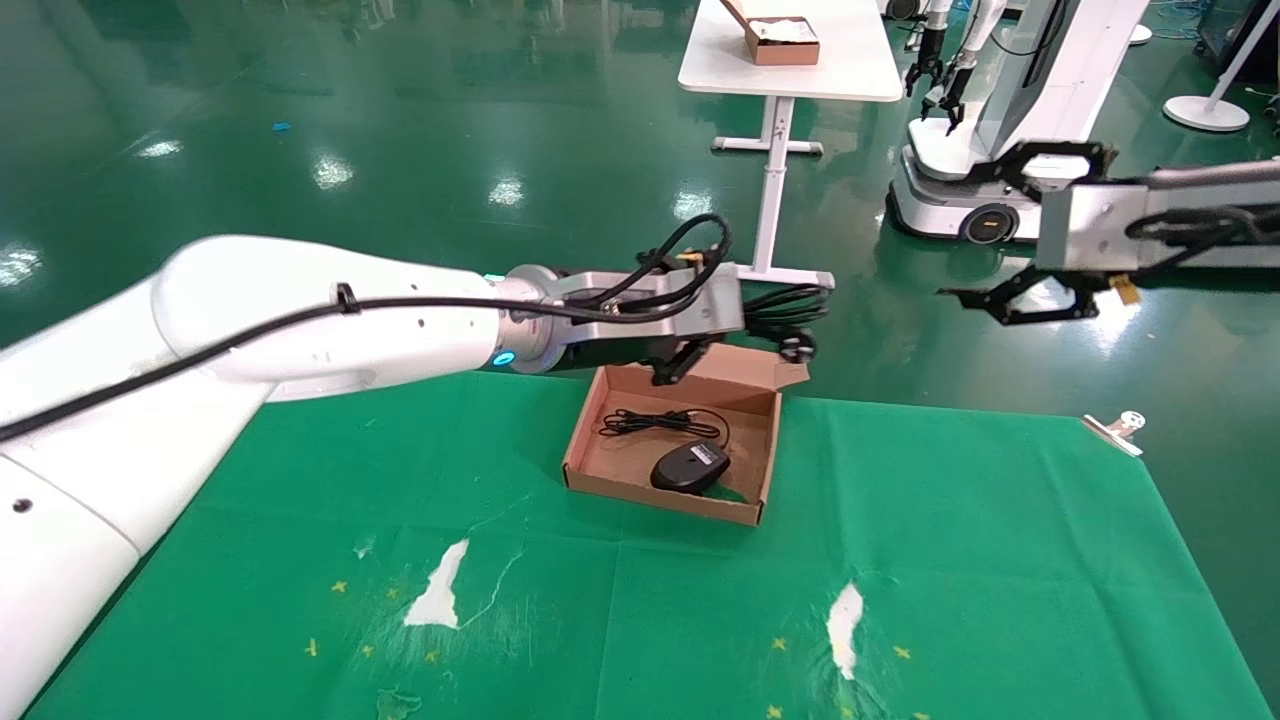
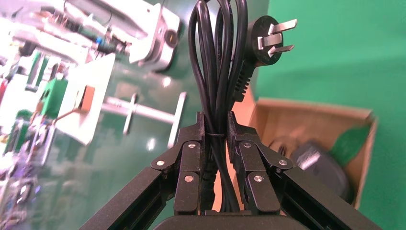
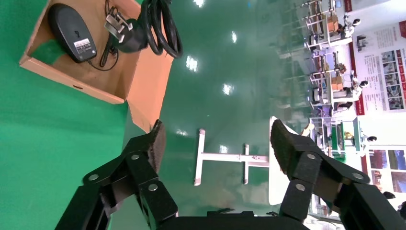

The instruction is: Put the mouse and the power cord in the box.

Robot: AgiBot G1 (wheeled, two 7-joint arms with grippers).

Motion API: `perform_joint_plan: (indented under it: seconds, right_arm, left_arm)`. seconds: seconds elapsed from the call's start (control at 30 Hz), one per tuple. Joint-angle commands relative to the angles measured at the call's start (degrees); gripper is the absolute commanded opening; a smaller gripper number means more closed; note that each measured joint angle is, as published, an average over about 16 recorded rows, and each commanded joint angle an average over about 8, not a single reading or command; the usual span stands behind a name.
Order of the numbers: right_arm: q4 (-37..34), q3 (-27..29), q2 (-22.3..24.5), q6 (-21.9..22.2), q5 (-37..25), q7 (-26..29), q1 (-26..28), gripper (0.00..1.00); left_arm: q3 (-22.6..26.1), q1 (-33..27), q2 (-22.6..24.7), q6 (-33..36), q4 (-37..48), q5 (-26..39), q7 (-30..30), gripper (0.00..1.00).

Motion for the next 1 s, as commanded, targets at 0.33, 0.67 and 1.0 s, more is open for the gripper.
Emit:
perform_joint_plan:
  seconds: [0.33,0.67,1.0]
  right_arm:
    - [0.13,-0.18,0.28,-0.50,-0.27,0.30,0.33,1.00]
    - [1.90,0.49,0.43,0.28,0.82,2.08,-1.44,1.00]
    - [11.94,4.06,3.34,-2.18,6.72,12.21,-9.83,1.00]
  left_arm:
    - [2.04,0.43,0.00,-2.30,-1.04,-0.10,-0.55,1.00]
    - [-0.39,1.91,-1.86,0.32,-2.19,-1.95,-1.02,1.00]
    - [-6.92,8.42,-8.87,7.37,-8.40,-9.23,-4.09,1.00]
